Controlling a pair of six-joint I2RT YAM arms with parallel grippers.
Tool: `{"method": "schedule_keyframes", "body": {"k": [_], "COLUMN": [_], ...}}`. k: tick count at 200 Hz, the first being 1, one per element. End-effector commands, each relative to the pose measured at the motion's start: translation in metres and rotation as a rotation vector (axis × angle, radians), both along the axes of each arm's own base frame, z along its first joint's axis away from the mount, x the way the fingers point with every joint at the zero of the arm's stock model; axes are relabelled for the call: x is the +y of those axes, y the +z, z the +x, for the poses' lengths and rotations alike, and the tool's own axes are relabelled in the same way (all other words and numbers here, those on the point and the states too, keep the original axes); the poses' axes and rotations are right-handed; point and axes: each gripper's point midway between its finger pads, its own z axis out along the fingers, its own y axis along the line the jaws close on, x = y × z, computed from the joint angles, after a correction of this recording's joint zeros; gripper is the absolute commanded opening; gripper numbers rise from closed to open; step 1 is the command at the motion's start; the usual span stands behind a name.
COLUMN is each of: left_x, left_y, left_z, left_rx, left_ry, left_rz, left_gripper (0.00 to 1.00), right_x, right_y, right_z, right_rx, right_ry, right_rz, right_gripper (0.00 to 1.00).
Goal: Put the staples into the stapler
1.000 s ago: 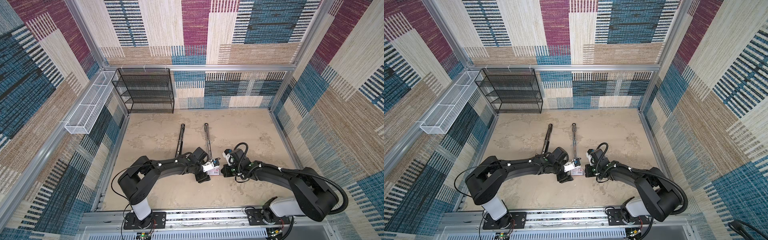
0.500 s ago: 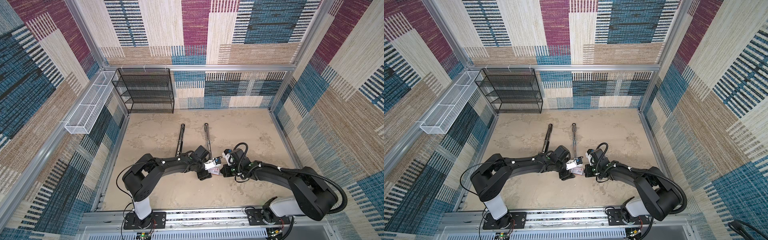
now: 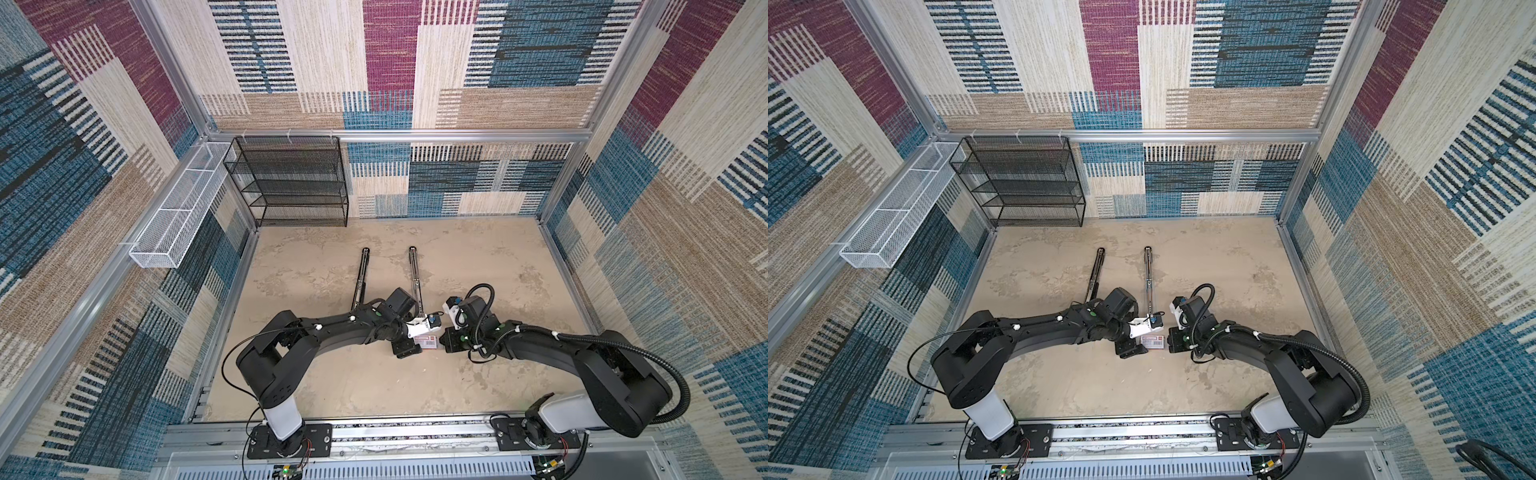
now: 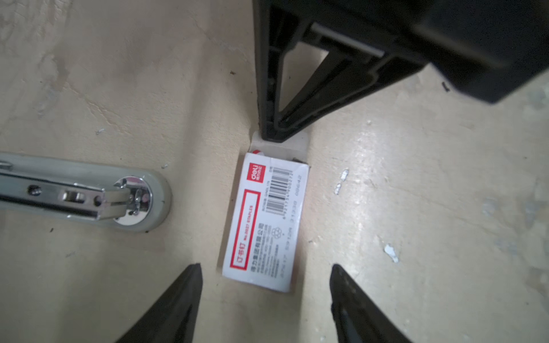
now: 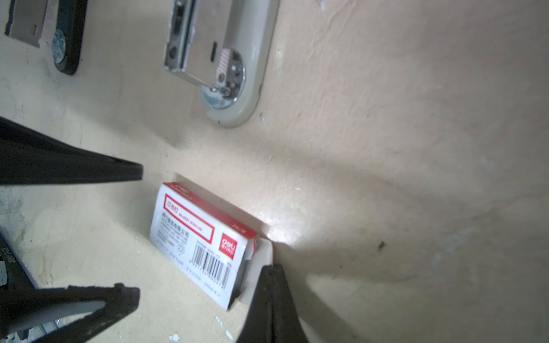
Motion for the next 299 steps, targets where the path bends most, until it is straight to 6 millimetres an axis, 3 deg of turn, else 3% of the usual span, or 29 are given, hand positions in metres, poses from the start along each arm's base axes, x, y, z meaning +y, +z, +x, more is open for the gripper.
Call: {"method": "schedule_keyframes", "body": {"k": [1,87,133,156,299], "left_x": [-0.004,-0.006,0.001,0.004,0.015], "left_y": [-0.003,-0.022,-0.027,-0.028,-0.026], "left_z": [-0.008,-0.001,-0.003,-0.004,-0.003], "left_rx": [0.030,0.027,0.046,0.043,0.026], "left_ry": [-0.057,-0.073,-0.056,-0.053,-0.035], "left_rz": [-0.004,0.043,0.076,0.086,0.128], "left_gripper": [0.72,0.71,0.51,0.47,0.48], "right_x": [0.003,0.006,0.002,-0.002,-0.058], "right_y": [0.003,0.006,0.004,0.003,-0.003], "right_z": [0.006,0.005,0.006,0.008,0.018], "right_rx": [-0.027,-0.027,-0.030,-0.030,-0.012], "right_ry": [0.009,0.023,0.013,-0.006,-0.205], "right_rz": [0.003,0.019,0.004,-0.005,-0.153], "right_gripper": [0.00,0.00,0.00,0.00,0.00]}}
